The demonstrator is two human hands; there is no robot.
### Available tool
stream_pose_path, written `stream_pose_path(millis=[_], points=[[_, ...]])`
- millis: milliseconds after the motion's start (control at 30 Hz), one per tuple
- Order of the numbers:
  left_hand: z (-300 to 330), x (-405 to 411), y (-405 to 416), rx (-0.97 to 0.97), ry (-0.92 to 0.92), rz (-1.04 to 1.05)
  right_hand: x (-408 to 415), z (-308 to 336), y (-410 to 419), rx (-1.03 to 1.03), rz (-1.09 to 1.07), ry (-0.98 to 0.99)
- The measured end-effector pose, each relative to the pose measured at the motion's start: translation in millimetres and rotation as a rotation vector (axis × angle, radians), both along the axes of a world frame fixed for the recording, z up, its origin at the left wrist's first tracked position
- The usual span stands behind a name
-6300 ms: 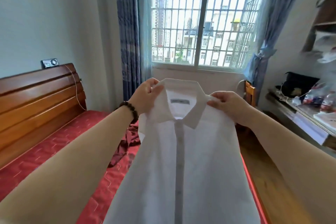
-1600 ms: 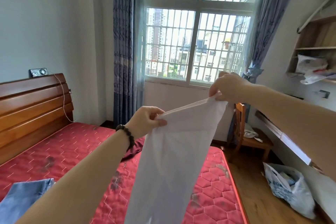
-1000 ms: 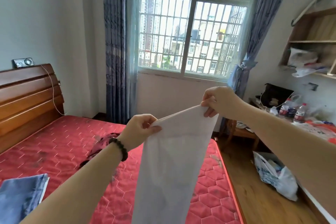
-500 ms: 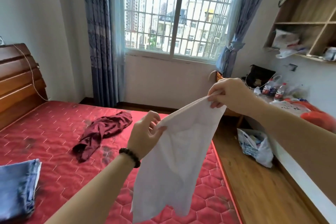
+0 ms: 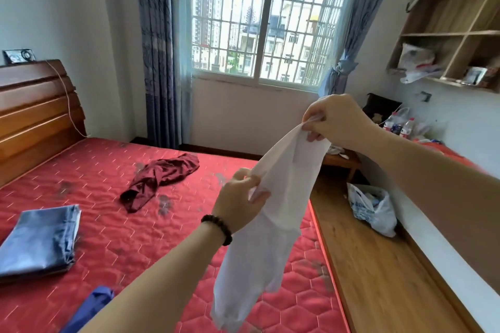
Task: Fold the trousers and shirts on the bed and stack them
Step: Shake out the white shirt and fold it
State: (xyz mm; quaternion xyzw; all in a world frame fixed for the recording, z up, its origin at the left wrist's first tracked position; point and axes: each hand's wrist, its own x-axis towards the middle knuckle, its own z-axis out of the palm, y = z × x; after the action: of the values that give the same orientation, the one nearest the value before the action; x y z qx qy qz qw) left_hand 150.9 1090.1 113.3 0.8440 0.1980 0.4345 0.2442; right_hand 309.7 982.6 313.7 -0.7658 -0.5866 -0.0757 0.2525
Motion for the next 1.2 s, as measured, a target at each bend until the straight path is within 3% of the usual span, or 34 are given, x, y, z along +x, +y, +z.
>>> stream_pose_path(millis=[167,300,367,500,633,700,800,900,1000,1100,1200], points=[[-37.1,-16.4,-76.1,-0.149,0.217,0.058,-27.4,-9.3,-65.6,-0.003,-0.029,-0.05],[-54.2,-41.9,-116.7,-0.229,0.286,0.046,-42.2,-11.6,-107.8,-0.011,-0.04,-0.117],[-41.6,-62.6,-115.9,-0.215,0.24,0.077,-42.2,-7.4,-125.3,-0.03,-0.056,-0.162],[-14.0,-109.7,-102.5,-0.236,-0.121,0.13,-32.9,-0.7,-148.9,0.008,-0.091,-0.123],[-43.9,-121.2,-119.4,-0.368,0.267,-0.103,-25.6,-8.8,-154.0,-0.194,-0.132,-0.112],[-60.7,-128.4,-116.1,-0.503,0.261,-0.14,-17.6,-21.1,-152.4,-0.303,-0.142,-0.033],[-75.8,-138.7,-102.9,-0.715,0.169,-0.091,-0.6,-50.8,-143.3,-0.411,-0.154,0.061],[-91.7,-138.3,-93.3,-0.772,0.263,-0.041,15.2,-89.7,-123.2,-0.523,-0.17,0.125],[-113.2,-128.2,-74.4,-0.868,0.239,0.033,30.7,-138.2,-96.4,-0.564,-0.193,0.2],[-149.9,-110.2,-46.4,-0.919,0.248,0.112,49.6,-196.6,-64.9,-0.568,-0.221,0.266],[-194.7,-86.9,-13.2,-0.857,0.378,0.133,75.2,-258.1,-27.6,-0.56,-0.233,0.292]])
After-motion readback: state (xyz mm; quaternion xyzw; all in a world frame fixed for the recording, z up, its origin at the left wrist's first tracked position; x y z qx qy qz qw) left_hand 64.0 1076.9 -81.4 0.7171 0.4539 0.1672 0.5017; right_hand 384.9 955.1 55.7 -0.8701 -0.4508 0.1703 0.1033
